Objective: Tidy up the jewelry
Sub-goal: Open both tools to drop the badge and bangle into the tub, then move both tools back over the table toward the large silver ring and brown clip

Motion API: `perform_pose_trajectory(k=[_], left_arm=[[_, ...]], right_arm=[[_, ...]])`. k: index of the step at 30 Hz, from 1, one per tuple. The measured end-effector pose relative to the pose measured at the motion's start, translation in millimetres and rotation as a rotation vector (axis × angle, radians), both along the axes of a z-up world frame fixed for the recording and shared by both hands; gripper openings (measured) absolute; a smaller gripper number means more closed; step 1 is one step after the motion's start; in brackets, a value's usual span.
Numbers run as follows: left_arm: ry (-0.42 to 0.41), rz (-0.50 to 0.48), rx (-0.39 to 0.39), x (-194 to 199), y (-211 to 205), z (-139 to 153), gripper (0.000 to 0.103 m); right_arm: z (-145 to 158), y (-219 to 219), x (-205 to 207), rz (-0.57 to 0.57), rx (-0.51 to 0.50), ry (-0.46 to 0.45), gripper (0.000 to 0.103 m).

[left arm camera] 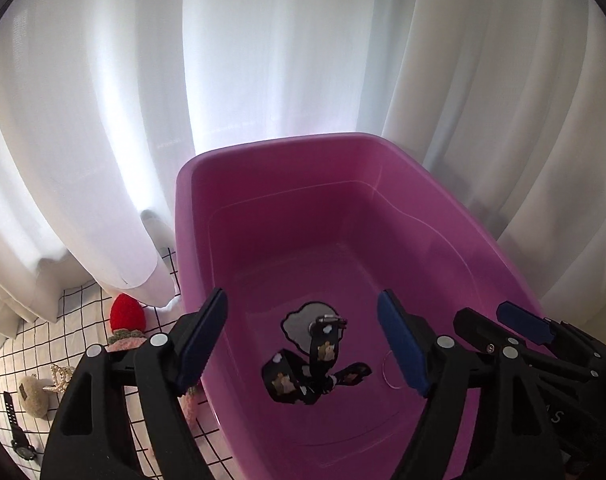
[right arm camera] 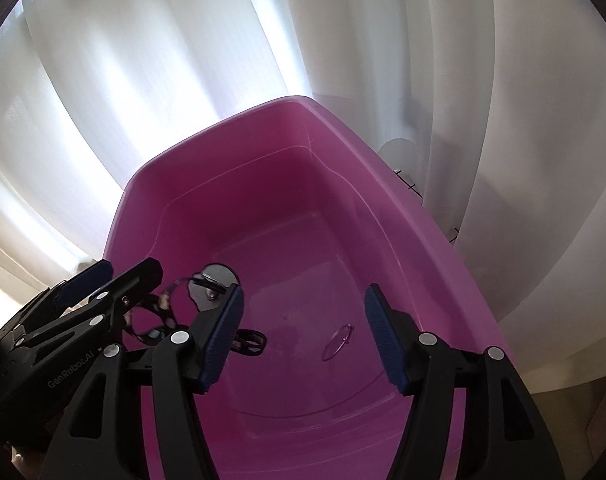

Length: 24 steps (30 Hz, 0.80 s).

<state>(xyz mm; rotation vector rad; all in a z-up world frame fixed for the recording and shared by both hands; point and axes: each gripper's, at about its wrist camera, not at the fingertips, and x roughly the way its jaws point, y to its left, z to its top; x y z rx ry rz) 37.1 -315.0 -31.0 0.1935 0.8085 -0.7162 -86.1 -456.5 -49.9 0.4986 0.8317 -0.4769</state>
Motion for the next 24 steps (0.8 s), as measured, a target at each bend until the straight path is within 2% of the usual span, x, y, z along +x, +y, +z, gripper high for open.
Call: perform_pose_trajectory(k=[5,12,15,20,24], left_arm=[[-0.012,0.014,0.003,3,4,5,0.078],[-0.020,0.072,-0.043,4,29,17,0.082],[-0.033,0.101,-0.082,1,51,26,0.093],[-0.049,0.157,-0.098,-4,94,39,0.096],[-0.041,0.214,-0.060,-4,140,48,0.097]], right_arm=[[6,6,-1,0.004,-0.020,-0.007,0.060],[17,19,-5,0.013,-0.019,-0.036,0.060],[22,29,-7,0.033,-0.015,-0.065,0.061],[30,58,-2,0.098,-0.024,-0.084,0.062],[42,88,2,0.155,-0.034,-0.122,0.065]])
